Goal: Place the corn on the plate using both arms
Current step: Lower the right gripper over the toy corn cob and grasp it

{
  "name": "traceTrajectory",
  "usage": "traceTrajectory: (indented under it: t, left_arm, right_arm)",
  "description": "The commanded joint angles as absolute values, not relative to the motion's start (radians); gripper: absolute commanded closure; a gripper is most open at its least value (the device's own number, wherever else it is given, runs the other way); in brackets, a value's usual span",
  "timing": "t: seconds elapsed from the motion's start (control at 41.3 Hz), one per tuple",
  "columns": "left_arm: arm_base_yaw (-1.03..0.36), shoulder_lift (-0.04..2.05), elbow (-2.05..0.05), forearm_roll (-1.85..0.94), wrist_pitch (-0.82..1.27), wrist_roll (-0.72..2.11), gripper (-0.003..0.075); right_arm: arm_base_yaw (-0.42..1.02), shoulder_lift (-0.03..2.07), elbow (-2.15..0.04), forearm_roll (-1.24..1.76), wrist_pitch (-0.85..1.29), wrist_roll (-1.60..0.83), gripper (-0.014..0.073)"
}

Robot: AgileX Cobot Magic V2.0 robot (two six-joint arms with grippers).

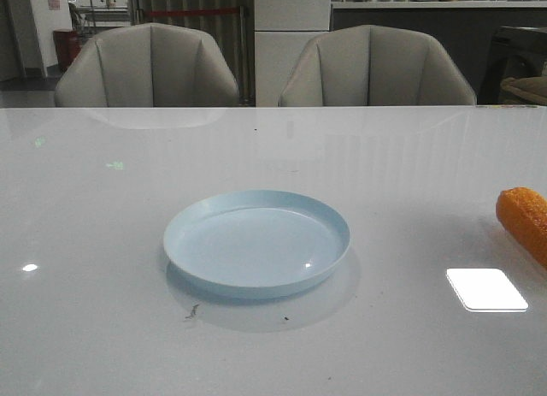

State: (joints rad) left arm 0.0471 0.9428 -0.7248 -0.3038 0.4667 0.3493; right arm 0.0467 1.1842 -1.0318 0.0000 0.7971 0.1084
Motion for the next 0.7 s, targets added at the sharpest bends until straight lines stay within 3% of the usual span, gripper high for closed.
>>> traceTrajectory:
  t: [0.0, 0.315, 0.677]
  left_arm:
    - [0.041, 0.928, -0.755, -0.34, 0.42, 0.344, 0.0139]
    - [0.041, 0.928, -0.755, -0.351, 0.42, 0.344, 0.0139]
    - [0.041, 0.928, -0.755, -0.353, 0.42, 0.344, 0.0139]
  right_arm:
    - [0.038, 1.287, -1.195, 0.0, 0.861, 0.102, -0.0021]
    - [0.038, 1.645, -1.504, 0.0, 1.098, 0.092, -0.0021]
    - [0.038, 1.834, -1.546, 0.0, 1.11, 0.092, -0.0021]
